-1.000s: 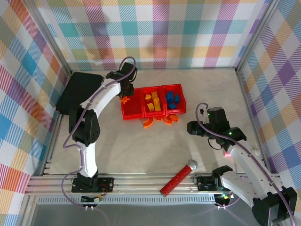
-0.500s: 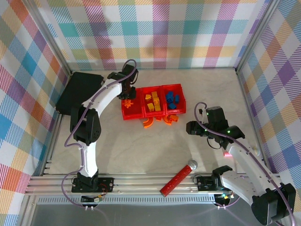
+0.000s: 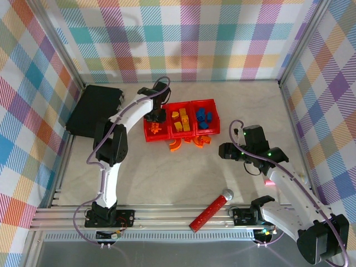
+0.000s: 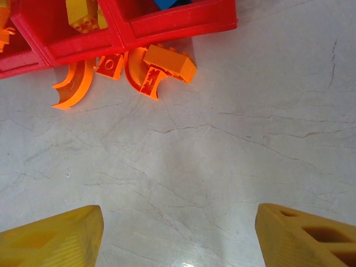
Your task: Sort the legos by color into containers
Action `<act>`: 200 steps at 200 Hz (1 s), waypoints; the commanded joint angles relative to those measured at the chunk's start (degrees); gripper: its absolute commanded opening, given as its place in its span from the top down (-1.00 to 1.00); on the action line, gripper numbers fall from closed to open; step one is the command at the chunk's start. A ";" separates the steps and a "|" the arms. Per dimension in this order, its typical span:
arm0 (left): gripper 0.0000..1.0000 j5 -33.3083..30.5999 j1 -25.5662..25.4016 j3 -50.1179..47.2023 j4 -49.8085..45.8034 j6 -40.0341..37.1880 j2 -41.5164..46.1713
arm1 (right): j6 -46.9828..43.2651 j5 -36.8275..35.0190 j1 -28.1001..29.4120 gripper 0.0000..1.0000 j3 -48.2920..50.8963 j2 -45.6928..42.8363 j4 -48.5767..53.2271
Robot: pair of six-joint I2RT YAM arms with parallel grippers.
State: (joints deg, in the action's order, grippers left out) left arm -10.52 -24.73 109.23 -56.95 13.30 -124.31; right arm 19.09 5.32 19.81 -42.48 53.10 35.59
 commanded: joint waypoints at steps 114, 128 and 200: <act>0.16 -2.58 0.28 4.11 -1.69 1.21 -4.02 | -0.88 1.97 -0.30 -0.46 -2.20 -1.17 -0.02; 0.09 -2.47 0.28 3.20 -1.05 1.13 -3.63 | -0.90 2.13 -0.36 -0.46 -2.54 -1.28 0.39; 0.05 -0.84 -0.81 -5.03 7.24 0.45 8.34 | -0.72 1.03 -0.31 -0.47 -2.81 -4.06 2.88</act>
State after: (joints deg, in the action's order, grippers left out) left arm -11.79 -24.71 106.15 -53.15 14.11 -125.03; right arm 18.83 6.31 19.81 -43.59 50.35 36.99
